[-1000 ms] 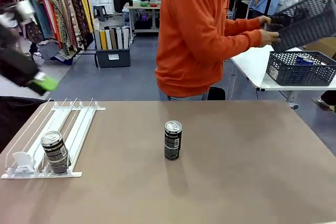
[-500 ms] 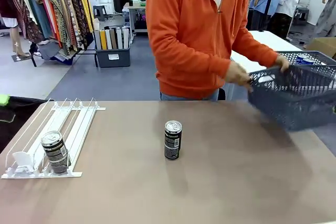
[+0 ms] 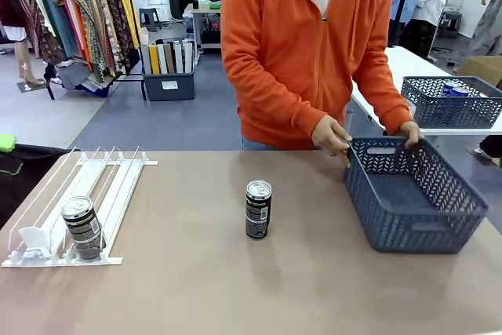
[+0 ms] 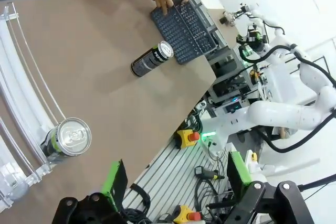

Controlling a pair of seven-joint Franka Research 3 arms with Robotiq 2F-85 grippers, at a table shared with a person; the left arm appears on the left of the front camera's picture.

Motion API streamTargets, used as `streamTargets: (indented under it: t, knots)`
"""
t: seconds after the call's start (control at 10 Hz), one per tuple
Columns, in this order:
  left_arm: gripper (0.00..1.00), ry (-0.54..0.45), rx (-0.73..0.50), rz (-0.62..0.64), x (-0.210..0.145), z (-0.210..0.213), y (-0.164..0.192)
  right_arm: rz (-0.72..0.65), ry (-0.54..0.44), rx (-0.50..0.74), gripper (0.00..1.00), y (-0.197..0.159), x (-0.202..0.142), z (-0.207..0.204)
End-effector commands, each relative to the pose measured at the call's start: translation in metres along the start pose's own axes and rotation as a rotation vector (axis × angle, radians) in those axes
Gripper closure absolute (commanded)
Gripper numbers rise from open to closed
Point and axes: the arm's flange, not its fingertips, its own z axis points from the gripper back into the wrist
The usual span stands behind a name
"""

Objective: Retrieve and store the cans from the dispenser.
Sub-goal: Pick up one can from the Automatic Can Dispenser and place it in the middle of the table.

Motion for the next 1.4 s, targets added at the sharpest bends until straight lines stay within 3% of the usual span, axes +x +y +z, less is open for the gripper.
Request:
streamTargets:
  t: [0.0,0.3,0.4,0.6,0.8,0.9,1.1,1.3]
  knots:
    - [0.0,-0.021,-0.023,-0.016,-0.001,0.0,0.002,0.014,-0.002,0.007,0.0,0.002,0.003,0.0]
    - [0.0,0.05,0.04,-0.003,0.004,-0.004,-0.009,0.014,-0.002,0.007,0.0,0.002,0.003,0.0]
    - [0.0,0.119,0.145,0.005,0.01,-0.014,-0.025,0.014,-0.002,0.007,0.0,0.002,0.003,0.0]
    - [0.0,0.254,0.369,0.022,0.023,-0.047,-0.064,0.014,-0.002,0.007,0.0,0.002,0.003,0.0]
    - [0.0,0.276,0.769,0.214,0.03,-0.079,-0.072,0.014,-0.002,0.007,0.0,0.002,0.003,0.0]
    - [0.0,0.239,0.921,0.221,0.035,-0.092,-0.074,0.014,-0.002,0.007,0.0,0.002,0.003,0.0]
    - [0.0,0.183,0.945,0.099,0.044,-0.11,-0.08,0.014,-0.002,0.007,0.0,0.002,0.003,0.0]
    - [0.0,0.178,0.938,0.097,0.043,-0.106,-0.085,0.014,-0.002,0.007,0.0,0.002,0.003,0.0]
